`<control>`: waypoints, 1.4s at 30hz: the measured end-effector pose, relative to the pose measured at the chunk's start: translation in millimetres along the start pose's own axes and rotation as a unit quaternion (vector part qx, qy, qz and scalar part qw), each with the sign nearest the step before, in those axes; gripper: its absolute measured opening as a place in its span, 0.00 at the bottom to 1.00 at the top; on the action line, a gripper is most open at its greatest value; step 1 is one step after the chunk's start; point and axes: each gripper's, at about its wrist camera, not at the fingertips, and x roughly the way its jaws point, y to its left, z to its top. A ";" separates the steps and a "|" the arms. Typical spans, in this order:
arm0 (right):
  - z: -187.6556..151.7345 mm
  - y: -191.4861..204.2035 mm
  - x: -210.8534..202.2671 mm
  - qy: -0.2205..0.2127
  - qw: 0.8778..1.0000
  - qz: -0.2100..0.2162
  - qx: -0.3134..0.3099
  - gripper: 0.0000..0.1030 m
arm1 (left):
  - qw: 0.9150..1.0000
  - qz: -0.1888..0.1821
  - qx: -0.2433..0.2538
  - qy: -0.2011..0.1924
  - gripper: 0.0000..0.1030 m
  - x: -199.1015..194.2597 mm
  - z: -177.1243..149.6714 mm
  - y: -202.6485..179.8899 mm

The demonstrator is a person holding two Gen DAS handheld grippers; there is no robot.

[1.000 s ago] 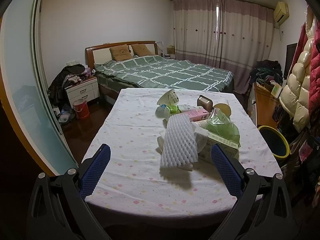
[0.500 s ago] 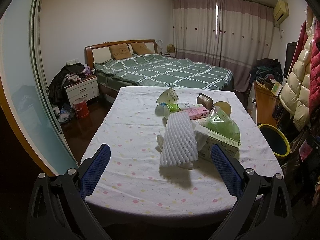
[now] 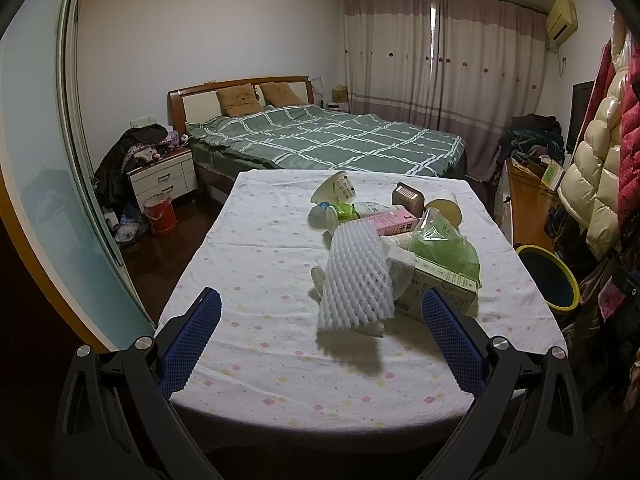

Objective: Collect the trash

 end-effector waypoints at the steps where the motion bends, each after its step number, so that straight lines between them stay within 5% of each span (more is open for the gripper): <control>1: -0.4 0.0 -0.2 0.000 1.000 0.000 0.000 0.94 | 1.000 0.000 0.000 0.000 0.96 0.2 -0.2 0.0; 42: -4.5 -0.8 28.1 0.033 0.999 0.008 0.005 0.94 | 1.000 0.002 0.004 0.007 0.96 9.3 -6.9 -4.5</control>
